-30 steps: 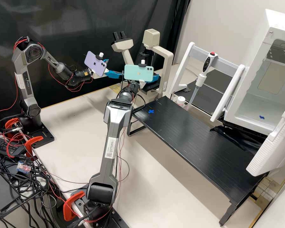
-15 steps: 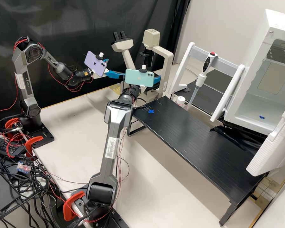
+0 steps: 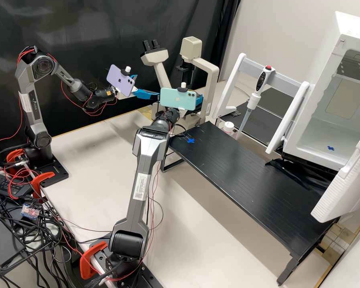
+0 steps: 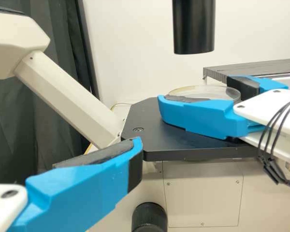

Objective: Move the petri dish to the bench

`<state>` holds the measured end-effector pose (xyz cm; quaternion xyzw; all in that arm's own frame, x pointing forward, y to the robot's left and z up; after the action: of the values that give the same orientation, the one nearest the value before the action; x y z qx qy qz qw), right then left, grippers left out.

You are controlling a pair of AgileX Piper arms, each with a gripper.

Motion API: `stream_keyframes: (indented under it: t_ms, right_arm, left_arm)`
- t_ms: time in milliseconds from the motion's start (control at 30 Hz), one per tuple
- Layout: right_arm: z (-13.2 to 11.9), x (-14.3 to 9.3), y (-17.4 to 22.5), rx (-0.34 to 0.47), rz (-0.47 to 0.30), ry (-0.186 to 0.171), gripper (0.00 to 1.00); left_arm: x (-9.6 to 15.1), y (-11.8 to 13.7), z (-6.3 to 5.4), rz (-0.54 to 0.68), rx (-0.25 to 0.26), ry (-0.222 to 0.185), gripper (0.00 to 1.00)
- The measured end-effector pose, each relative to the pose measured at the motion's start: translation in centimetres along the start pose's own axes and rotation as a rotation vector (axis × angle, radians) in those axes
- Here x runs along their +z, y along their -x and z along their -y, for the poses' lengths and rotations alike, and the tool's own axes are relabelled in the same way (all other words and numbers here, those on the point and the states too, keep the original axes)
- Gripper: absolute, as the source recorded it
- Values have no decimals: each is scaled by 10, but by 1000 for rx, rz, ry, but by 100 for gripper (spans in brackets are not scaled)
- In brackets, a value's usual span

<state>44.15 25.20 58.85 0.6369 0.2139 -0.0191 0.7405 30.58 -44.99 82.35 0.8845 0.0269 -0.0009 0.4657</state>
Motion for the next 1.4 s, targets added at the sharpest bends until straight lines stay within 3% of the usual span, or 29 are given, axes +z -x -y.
stream_keyframes:
  t_ms: [500, 733, 933, 1133, 1400]
  right_arm:
    - [-9, 7, 13, -22, 2, 2, 0]
    - [-13, 4, 39, -83, -44, 10, 0]
    - [-21, -4, 74, -112, -86, -8, 0]
    - [-30, -11, 111, -111, -136, 22, 0]
    - [-46, 4, 164, -46, -175, 56, 0]
  left_arm:
    - [0, 0, 0, 0, 0, 0, 100]
    - [0, 0, 0, 0, 0, 0, 100]
    - [0, 0, 0, 0, 0, 0, 100]
    - [0, 0, 0, 0, 0, 0, 100]
    - [0, 0, 0, 0, 0, 0, 100]
